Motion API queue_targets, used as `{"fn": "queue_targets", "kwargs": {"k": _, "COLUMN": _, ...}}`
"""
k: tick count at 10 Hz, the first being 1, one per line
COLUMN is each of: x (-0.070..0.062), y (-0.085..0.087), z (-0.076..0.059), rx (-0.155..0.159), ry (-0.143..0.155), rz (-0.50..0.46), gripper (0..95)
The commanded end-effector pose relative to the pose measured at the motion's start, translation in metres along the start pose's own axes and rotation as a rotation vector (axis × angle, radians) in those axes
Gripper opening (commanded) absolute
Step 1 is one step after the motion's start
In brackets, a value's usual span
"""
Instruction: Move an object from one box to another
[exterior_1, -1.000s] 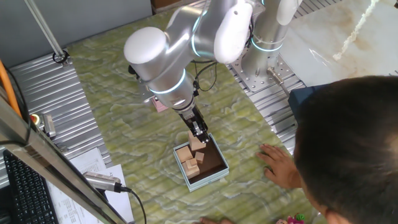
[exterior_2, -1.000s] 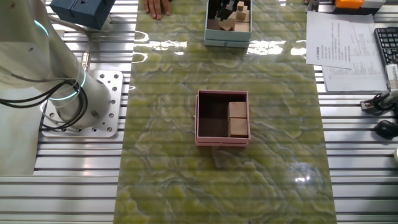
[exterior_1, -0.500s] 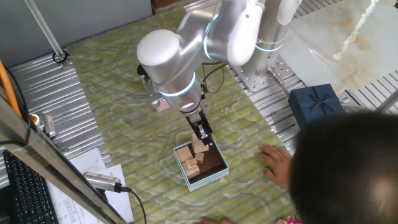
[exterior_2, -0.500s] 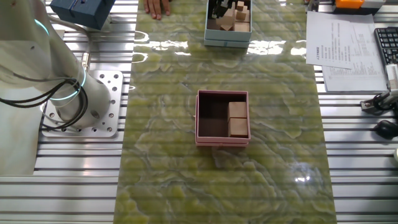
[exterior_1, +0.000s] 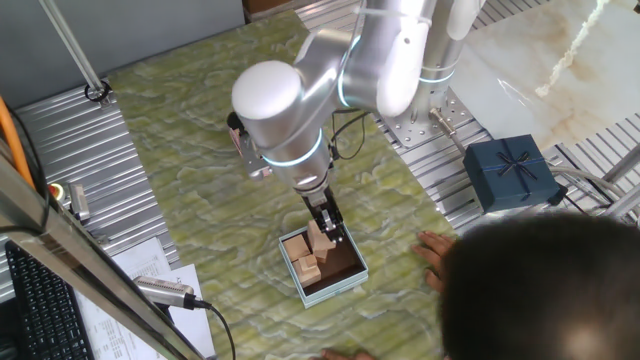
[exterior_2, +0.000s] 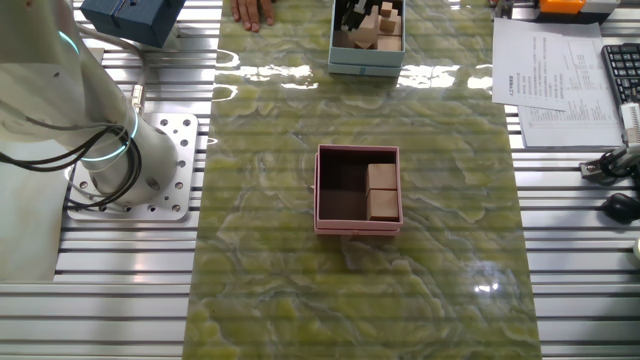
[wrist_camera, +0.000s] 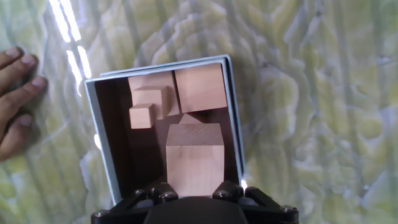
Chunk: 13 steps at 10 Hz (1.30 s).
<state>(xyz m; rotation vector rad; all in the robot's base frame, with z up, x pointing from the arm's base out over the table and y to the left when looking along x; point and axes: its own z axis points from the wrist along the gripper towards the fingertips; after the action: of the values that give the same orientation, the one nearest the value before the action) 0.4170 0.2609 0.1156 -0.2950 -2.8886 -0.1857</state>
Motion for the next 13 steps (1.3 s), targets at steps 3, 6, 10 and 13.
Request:
{"fn": "queue_targets", "kwargs": {"k": 3, "x": -0.002, "y": 0.000, "z": 0.013, "rx": 0.010, "ry": -0.013, "rz": 0.005, "gripper": 0.0}}
{"fn": "queue_targets", "kwargs": {"k": 6, "x": -0.002, "y": -0.001, "z": 0.021, "rx": 0.020, "ry": -0.020, "rz": 0.007, "gripper": 0.0}}
{"fn": "queue_targets", "kwargs": {"k": 10, "x": -0.003, "y": 0.000, "z": 0.025, "rx": 0.022, "ry": -0.034, "rz": 0.005, "gripper": 0.0}}
{"fn": "queue_targets", "kwargs": {"k": 13, "x": -0.003, "y": 0.000, "z": 0.028, "rx": 0.022, "ry": -0.044, "rz": 0.005, "gripper": 0.0}}
